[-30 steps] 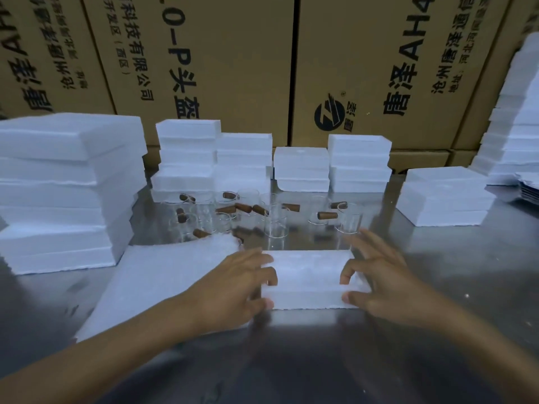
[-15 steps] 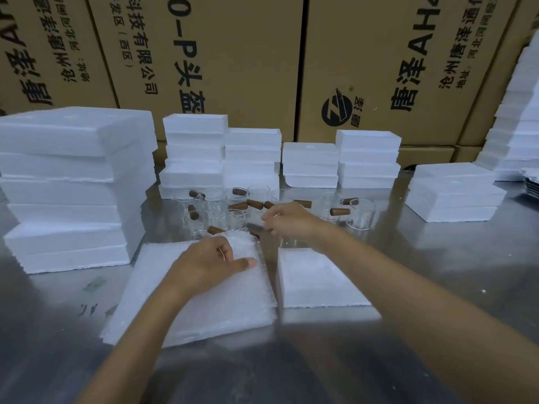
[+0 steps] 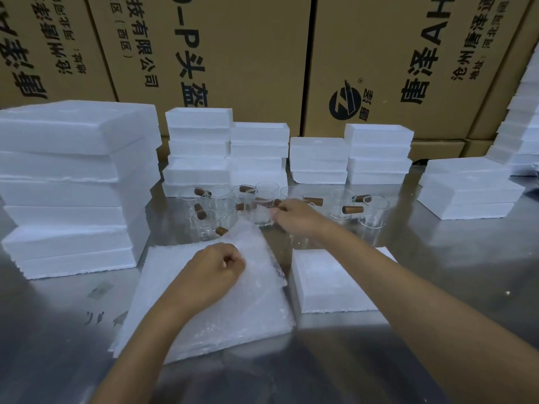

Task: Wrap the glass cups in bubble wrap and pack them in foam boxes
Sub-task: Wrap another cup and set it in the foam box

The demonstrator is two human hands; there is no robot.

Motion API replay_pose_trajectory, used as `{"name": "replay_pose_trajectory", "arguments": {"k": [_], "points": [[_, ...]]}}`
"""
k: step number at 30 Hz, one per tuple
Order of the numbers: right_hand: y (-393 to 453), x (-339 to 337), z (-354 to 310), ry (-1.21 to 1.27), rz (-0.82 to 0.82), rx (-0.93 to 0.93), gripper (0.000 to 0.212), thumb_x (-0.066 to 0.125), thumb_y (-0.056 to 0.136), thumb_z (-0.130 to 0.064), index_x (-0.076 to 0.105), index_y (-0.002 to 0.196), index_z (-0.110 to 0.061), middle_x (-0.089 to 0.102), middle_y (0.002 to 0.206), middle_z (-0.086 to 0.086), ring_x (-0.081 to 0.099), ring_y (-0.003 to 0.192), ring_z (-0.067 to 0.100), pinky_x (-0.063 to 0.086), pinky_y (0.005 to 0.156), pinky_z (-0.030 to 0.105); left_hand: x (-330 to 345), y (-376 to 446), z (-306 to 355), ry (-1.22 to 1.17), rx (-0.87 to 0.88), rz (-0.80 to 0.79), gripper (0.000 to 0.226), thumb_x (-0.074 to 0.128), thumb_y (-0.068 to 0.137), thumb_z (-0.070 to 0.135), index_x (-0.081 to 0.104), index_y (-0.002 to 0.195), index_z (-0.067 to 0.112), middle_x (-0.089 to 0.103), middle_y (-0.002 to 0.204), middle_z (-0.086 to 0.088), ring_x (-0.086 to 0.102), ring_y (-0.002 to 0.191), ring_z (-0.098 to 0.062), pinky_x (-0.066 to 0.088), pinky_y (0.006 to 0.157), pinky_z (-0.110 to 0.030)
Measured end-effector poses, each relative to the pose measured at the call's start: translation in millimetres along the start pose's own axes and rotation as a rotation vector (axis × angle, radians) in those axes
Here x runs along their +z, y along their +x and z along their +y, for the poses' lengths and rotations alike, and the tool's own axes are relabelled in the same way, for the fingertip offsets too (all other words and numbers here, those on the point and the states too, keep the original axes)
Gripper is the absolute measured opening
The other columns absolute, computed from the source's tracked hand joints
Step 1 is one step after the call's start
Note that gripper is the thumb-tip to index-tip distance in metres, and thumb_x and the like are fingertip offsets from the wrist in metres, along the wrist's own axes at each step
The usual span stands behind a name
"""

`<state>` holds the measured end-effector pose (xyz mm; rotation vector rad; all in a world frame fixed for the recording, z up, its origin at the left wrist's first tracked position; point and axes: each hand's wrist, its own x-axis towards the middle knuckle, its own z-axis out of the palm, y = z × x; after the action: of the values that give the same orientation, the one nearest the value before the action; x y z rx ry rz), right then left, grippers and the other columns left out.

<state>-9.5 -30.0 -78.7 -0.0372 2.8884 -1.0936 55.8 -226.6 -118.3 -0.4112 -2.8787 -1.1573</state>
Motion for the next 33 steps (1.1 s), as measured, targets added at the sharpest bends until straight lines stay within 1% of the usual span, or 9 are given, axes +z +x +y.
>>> {"name": "replay_pose_trajectory", "arguments": {"k": [4,7,10,13,16,20,23,28,33], "points": [[-41,-17,8,0.551,0.046,-0.044,0.031,0.042,0.106,-0.033,0.064,0.091,-0.018,0.048,0.07,-0.005,0.043,0.062,0.014,0.039,0.061,0.028,-2,-1,3,-0.052,0.003,0.068,0.019,0.051,0.102,0.022,0.061,0.085,0.022,0.062,0.084,0.008,0.055,0.074,-0.008,0.039,0.066,-0.023],[-79,-9,18,0.714,-0.02,-0.184,0.028,0.044,0.106,-0.03,0.065,0.092,-0.016,0.045,0.062,-0.01,0.041,0.056,0.009,0.037,0.056,0.023,1,-2,7,-0.012,0.035,0.149,0.021,0.054,0.101,0.022,0.058,0.08,0.023,0.059,0.078,0.01,0.053,0.068,-0.003,0.035,0.06,-0.017],[-110,16,25,0.502,-0.023,-0.238,0.024,0.046,0.105,-0.032,0.066,0.092,-0.026,0.06,0.072,-0.013,0.049,0.059,0.003,0.038,0.061,0.02,2,-6,11,0.016,0.115,0.25,0.029,0.057,0.097,0.01,0.055,0.075,0.029,0.058,0.079,0.014,0.053,0.074,0.001,0.036,0.065,-0.011],[-117,29,30,0.448,0.08,-0.205,0.021,0.045,0.104,-0.034,0.065,0.099,-0.029,0.068,0.096,-0.009,0.06,0.084,0.006,0.043,0.07,0.017,3,-8,13,0.083,0.163,0.342,0.033,0.056,0.096,0.004,0.053,0.075,0.029,0.056,0.08,0.016,0.051,0.078,-0.004,0.037,0.08,-0.034],[-119,29,30,0.532,0.211,-0.235,0.019,0.046,0.104,-0.03,0.065,0.105,-0.027,0.068,0.098,-0.016,0.061,0.096,-0.001,0.048,0.086,0.018,3,-6,14,0.139,0.212,0.372,0.025,0.05,0.1,0.011,0.051,0.079,0.023,0.053,0.08,0.014,0.048,0.081,-0.008,0.026,0.082,-0.034],[-124,31,35,0.415,0.326,-0.259,0.018,0.045,0.103,-0.035,0.06,0.107,-0.028,0.066,0.09,-0.014,0.06,0.086,0.006,0.048,0.077,0.026,7,-8,16,0.015,0.335,0.353,0.025,0.039,0.104,0.022,0.044,0.081,0.028,0.048,0.081,0.013,0.048,0.084,-0.01,0.035,0.078,-0.033],[-128,31,41,0.172,0.391,-0.331,0.014,0.04,0.103,-0.039,0.052,0.109,-0.037,0.056,0.088,-0.024,0.054,0.084,0.0,0.039,0.072,0.015,8,-11,22,-0.041,0.387,0.414,0.023,0.033,0.104,0.03,0.045,0.086,0.022,0.047,0.084,0.013,0.047,0.085,-0.012,0.037,0.076,-0.028],[-131,27,41,-0.17,0.425,-0.46,0.009,0.043,0.099,-0.032,0.05,0.106,-0.031,0.052,0.097,-0.018,0.045,0.089,0.005,0.039,0.077,0.021,7,-17,32,0.0,0.472,0.576,0.015,0.037,0.103,0.022,0.047,0.092,0.02,0.045,0.085,0.011,0.043,0.082,-0.014,0.034,0.077,-0.024],[-136,31,35,-0.017,0.412,-0.49,0.009,0.045,0.099,-0.032,0.054,0.101,-0.029,0.055,0.095,-0.017,0.049,0.09,0.009,0.043,0.078,0.028,7,-23,37,0.142,0.598,0.791,0.027,0.039,0.105,0.018,0.059,0.108,0.001,0.063,0.106,-0.011,0.05,0.1,-0.021,0.031,0.098,-0.021]]}}
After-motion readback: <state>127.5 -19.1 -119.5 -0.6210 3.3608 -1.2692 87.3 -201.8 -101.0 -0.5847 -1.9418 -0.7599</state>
